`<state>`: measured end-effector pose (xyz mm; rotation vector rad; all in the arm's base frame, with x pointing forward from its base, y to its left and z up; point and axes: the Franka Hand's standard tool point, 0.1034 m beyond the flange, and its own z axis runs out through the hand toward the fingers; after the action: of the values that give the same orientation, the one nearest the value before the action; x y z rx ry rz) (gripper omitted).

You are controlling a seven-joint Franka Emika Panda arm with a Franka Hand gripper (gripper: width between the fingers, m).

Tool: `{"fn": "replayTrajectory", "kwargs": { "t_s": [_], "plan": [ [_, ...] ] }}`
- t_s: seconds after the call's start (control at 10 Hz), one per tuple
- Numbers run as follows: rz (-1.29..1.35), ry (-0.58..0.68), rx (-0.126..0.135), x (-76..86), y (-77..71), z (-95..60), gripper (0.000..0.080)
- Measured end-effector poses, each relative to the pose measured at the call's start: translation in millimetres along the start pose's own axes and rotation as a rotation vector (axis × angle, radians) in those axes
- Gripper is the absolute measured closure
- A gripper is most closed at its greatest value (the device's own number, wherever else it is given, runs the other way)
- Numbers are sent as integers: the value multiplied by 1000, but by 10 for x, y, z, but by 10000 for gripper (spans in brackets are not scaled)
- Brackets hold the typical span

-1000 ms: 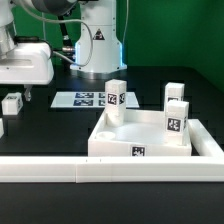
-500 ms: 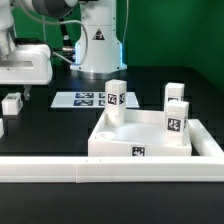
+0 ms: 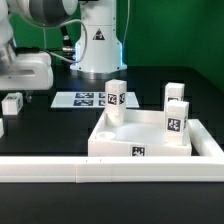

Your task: Assemble square table

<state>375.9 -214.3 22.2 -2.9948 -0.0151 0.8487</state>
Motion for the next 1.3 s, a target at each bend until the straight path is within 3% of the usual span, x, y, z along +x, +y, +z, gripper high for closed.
{"fn": "replayTrajectory", "kwargs": {
  "t_s": [0.5,0.7,0.8,1.3],
  "plan": [
    [2,-247,7,-79,-71,83,150],
    [-3,-240,1,-67,-61,90,150],
    [-13,-238,-32,-74,-12,113,150],
    [-13,-261,-28,-110,-17,161,150]
  ]
}}
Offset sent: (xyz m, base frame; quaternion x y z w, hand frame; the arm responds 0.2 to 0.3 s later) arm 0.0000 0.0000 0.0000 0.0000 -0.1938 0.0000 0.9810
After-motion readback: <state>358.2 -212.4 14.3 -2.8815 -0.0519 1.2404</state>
